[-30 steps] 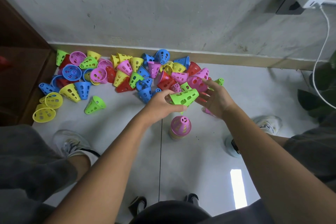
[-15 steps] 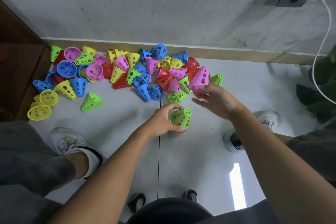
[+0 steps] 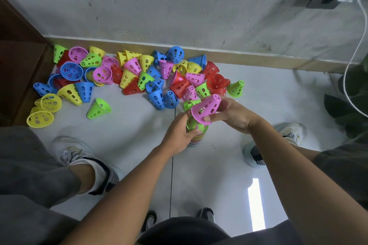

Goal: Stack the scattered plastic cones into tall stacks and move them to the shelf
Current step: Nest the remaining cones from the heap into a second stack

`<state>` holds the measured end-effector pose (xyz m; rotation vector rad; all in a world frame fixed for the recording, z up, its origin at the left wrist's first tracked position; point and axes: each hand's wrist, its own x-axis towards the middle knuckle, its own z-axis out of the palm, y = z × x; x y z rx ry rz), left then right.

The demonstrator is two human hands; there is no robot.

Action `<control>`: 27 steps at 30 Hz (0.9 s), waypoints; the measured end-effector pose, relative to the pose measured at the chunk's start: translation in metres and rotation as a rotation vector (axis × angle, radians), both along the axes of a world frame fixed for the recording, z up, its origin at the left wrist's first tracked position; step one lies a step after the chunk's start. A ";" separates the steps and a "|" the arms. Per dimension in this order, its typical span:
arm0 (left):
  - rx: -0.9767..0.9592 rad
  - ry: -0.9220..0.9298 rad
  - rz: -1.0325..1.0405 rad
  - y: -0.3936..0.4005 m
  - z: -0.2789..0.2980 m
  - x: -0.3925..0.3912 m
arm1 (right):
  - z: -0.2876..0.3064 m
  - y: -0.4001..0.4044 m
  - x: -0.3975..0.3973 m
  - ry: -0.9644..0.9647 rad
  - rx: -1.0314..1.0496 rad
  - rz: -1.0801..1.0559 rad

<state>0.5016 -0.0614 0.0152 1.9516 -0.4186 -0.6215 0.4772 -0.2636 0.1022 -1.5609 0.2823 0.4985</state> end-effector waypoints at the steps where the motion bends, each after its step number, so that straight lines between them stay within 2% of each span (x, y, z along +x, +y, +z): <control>1: -0.003 -0.004 0.008 0.001 -0.002 -0.001 | -0.001 -0.001 0.000 0.013 -0.052 0.020; 6: -0.059 0.079 0.031 0.007 -0.004 -0.001 | -0.007 0.002 -0.002 0.047 -0.208 0.056; 11: -0.003 0.159 0.048 0.017 -0.008 0.001 | -0.019 0.019 -0.004 0.019 -0.375 0.187; 15: 0.041 0.264 -0.002 0.028 -0.019 0.003 | -0.038 0.027 -0.012 -0.011 -0.431 0.176; 17: 0.099 0.252 -0.007 0.034 -0.021 0.003 | -0.040 0.028 -0.012 -0.020 -0.464 0.184; 22: 0.175 0.173 0.148 0.047 -0.023 0.017 | -0.037 0.041 -0.007 -0.064 -0.478 0.098; 27: 0.242 0.022 0.200 0.055 -0.017 0.056 | -0.043 0.051 -0.005 -0.134 -0.527 0.060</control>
